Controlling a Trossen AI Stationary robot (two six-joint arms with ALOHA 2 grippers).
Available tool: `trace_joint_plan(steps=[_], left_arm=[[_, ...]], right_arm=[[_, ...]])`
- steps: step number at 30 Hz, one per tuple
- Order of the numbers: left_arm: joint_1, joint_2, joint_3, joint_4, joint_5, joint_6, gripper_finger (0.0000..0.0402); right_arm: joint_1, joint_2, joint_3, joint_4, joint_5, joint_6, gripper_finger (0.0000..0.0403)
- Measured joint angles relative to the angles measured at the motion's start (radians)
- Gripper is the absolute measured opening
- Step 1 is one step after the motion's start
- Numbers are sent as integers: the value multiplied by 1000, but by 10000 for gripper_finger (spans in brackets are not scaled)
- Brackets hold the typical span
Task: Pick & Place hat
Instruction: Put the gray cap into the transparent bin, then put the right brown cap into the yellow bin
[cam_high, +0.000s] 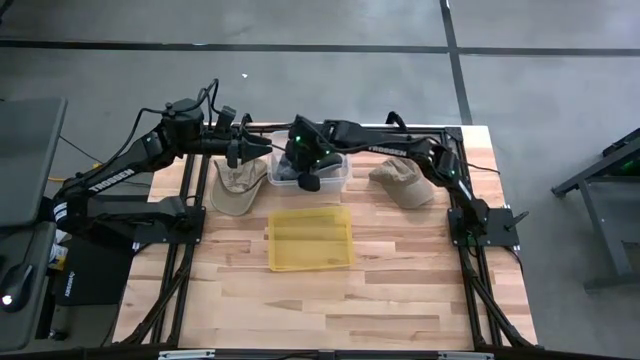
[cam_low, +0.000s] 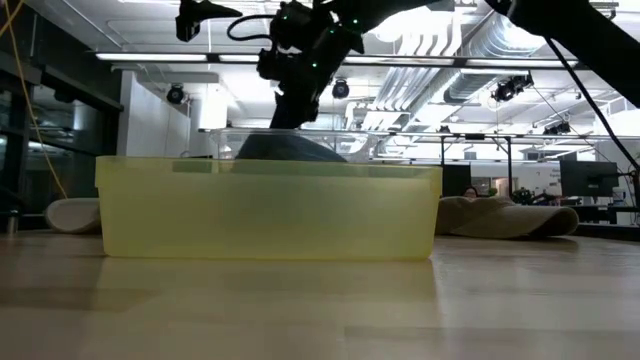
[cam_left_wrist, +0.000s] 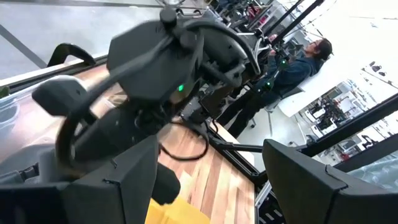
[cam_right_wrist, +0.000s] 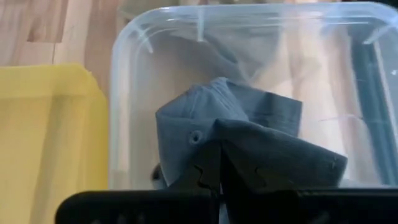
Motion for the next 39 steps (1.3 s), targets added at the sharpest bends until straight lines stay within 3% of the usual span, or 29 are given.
trace_joint_plan(steps=[20,26,39], left_arm=[[0,0,0,-38,1,0,266],[0,0,0,-46,1,1,266],[0,0,0,-55,2,43,266]], right_arm=[[-4,-76,3,-52,47,30,0],[-7,-158,3,-171,169,68,0],[-90,-270,2,-438,244,189,0]])
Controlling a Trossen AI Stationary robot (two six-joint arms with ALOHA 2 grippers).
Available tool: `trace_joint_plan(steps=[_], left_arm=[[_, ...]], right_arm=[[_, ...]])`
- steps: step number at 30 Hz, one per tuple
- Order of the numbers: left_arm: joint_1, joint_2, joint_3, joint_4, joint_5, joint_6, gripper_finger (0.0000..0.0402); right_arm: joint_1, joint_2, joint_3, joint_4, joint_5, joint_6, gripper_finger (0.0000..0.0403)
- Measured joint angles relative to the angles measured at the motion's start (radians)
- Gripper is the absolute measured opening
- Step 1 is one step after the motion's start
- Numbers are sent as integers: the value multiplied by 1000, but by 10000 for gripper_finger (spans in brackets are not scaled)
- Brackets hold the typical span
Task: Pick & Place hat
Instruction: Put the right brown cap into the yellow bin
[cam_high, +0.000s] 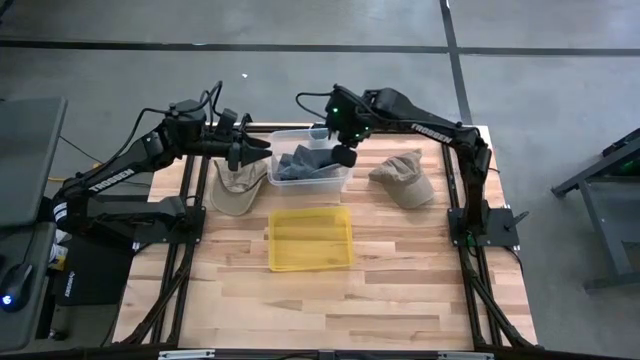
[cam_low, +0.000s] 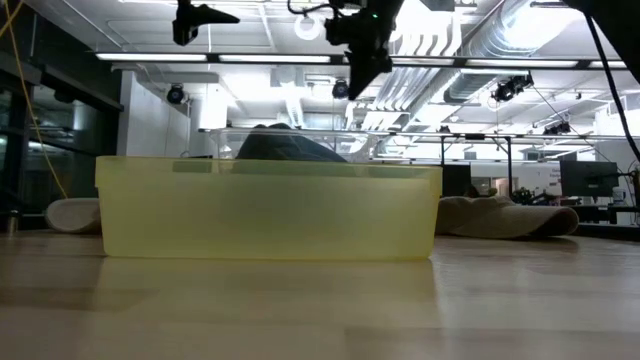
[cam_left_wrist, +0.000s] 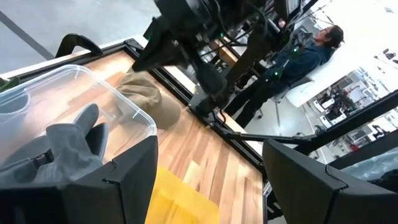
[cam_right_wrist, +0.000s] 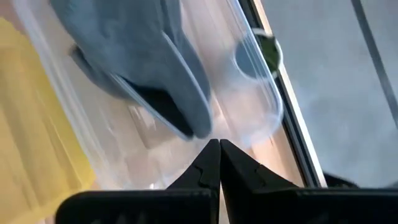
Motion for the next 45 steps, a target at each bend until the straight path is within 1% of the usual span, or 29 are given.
trace_joint_plan(steps=[9,13,20,24,28,34,36,38,41,45], left_arm=[[0,0,0,-65,1,41,266],[0,0,0,-89,2,58,266],[0,-2,0,-136,37,97,266],[0,-8,0,-165,45,119,266],[0,-8,0,-185,51,136,266],[0,-22,-1,-215,74,167,266],[0,-30,-1,-228,74,171,266],[0,-36,-1,-228,74,175,266],[0,-49,-1,-226,73,175,266],[0,-57,-1,-224,74,177,266]], right_arm=[[-22,0,-1,-82,-12,26,0],[-47,0,-1,-183,-15,27,0],[-141,-19,-1,-195,-16,17,0],[-212,-34,-1,-203,-50,33,0],[-255,-59,0,-211,-61,42,0],[-330,-58,-4,-305,-79,25,0],[-345,-73,-45,-305,-97,11,0],[-362,-97,-123,-303,-124,11,0],[-368,-151,-271,-276,-139,71,0],[-358,-273,-473,-175,-149,172,0]])
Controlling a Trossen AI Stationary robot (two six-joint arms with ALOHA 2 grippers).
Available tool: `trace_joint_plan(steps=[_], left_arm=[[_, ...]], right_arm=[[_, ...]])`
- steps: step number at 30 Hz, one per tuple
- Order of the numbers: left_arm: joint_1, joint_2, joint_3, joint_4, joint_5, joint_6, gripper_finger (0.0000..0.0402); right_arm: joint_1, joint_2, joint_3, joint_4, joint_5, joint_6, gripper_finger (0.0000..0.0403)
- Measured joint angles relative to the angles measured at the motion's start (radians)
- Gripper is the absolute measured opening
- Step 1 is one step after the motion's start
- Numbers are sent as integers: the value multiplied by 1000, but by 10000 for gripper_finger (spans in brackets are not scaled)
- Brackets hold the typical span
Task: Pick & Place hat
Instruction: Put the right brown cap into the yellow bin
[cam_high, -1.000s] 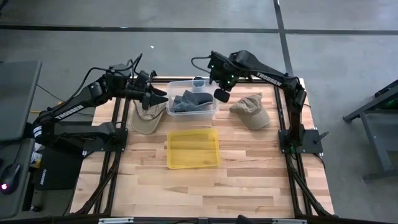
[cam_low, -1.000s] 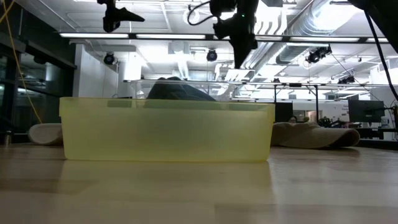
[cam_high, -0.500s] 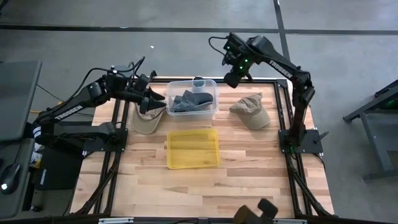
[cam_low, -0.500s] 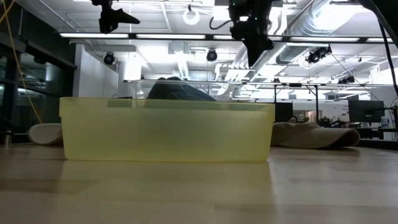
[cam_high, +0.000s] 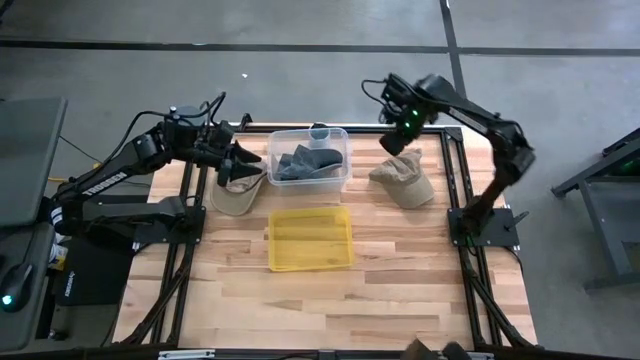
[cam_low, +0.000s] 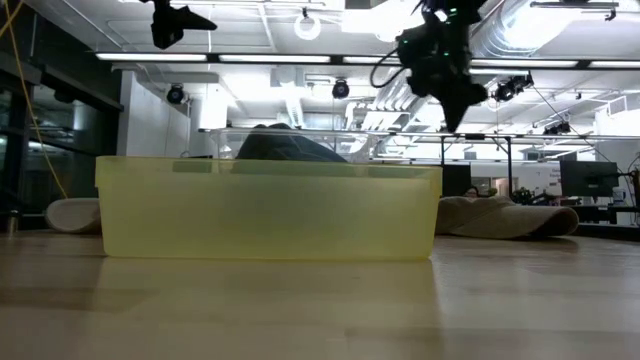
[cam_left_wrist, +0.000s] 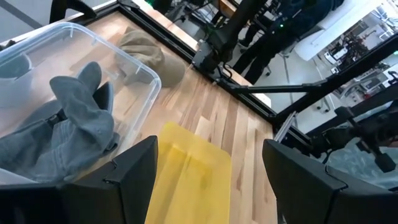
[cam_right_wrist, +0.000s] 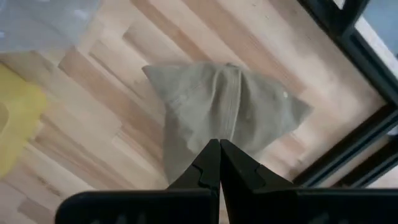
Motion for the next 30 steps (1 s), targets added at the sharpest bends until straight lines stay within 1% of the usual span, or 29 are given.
trace_joint_plan(steps=[6,10,14,17,21,25,27,30], left_arm=[[0,0,0,1,1,16,266],[0,0,0,1,2,16,266],[0,0,0,1,4,16,266],[0,0,0,1,4,16,266],[0,0,0,1,12,16,266],[0,0,0,1,26,16,266],[0,0,0,1,26,15,266],[0,0,0,1,25,15,266]], right_arm=[[53,-216,-243,122,-7,124,0],[88,-341,-372,191,-7,238,0],[133,-435,-481,259,-51,364,0],[178,-479,-553,284,-77,423,0],[256,-504,-621,287,-107,423,1],[365,-506,-640,292,-112,356,1],[424,-505,-641,287,-97,309,1],[516,-505,-641,285,-55,299,1]])
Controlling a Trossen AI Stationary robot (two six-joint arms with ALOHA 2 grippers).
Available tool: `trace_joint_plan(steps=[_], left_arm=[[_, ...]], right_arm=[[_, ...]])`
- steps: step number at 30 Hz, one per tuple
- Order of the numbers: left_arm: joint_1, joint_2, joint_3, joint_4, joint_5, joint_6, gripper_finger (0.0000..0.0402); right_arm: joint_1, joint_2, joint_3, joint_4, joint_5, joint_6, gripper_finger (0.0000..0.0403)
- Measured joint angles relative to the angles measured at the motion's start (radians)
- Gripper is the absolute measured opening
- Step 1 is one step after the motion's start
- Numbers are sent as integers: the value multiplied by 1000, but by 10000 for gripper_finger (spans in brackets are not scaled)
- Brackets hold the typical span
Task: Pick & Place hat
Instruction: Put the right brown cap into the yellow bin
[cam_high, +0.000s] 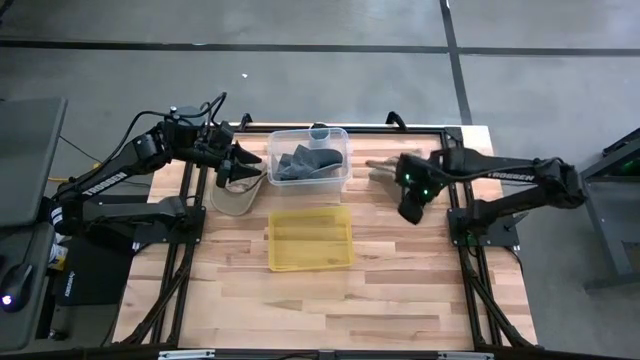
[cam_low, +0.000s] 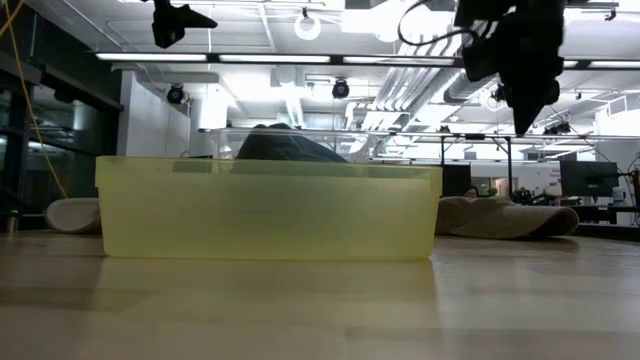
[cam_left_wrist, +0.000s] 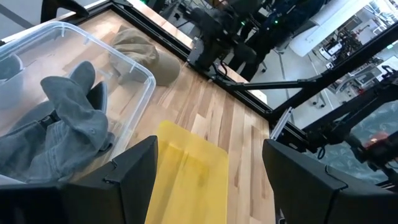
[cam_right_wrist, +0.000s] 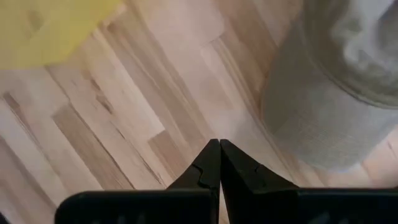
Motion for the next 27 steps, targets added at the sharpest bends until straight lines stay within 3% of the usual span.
trace_joint_plan(steps=[5,7,13,20,27], left_arm=[[0,0,0,0,0,0,266],[0,0,0,0,0,0,266],[0,0,0,0,0,1,266],[0,0,1,0,0,9,266],[0,0,2,0,7,28,266]], right_arm=[[134,0,0,-19,80,56,1],[174,1,0,-14,99,162,1],[264,1,0,-22,209,794,1],[432,1,-11,-1,502,1323,1],[486,2,-181,255,504,1472,1]])
